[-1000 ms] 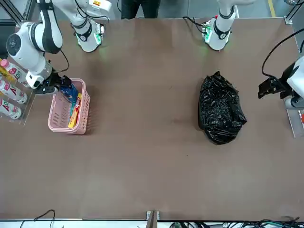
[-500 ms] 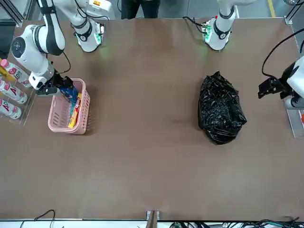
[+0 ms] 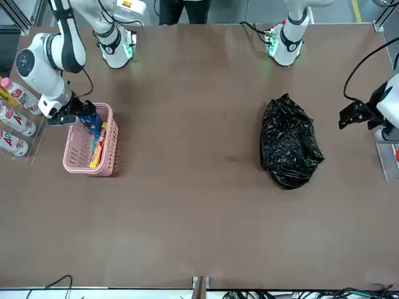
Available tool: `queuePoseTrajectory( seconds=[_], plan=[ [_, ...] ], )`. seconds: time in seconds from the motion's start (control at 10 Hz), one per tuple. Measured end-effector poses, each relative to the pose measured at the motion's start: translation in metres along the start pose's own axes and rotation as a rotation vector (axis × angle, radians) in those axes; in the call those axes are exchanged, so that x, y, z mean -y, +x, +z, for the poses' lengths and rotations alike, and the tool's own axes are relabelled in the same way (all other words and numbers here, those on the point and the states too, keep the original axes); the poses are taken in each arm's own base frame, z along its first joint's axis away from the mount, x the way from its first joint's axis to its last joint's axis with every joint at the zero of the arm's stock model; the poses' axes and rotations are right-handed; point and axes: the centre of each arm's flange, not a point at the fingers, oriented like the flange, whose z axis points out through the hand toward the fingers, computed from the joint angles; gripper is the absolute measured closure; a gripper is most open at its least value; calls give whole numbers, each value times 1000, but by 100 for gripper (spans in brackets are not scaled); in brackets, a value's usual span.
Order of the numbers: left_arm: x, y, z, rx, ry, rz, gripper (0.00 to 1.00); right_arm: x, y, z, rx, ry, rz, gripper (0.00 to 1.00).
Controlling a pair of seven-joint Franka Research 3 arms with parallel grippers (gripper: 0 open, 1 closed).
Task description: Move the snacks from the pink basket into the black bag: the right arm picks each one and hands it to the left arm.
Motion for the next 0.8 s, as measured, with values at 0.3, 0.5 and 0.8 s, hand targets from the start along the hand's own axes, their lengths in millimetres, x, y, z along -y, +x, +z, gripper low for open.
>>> queuePoseTrajectory(
  seconds=[0.3, 0.5, 0.8],
  plan=[
    [-1, 1, -2, -12, -1, 2, 0, 0, 0, 0, 0, -1, -2, 14],
    [-1, 1, -2, -15, -1, 2, 0, 0, 0, 0, 0, -1, -2, 22],
    [-1, 2, -3, -20, -1, 2, 0, 0, 0, 0, -2, -2, -4, 43]
  ],
)
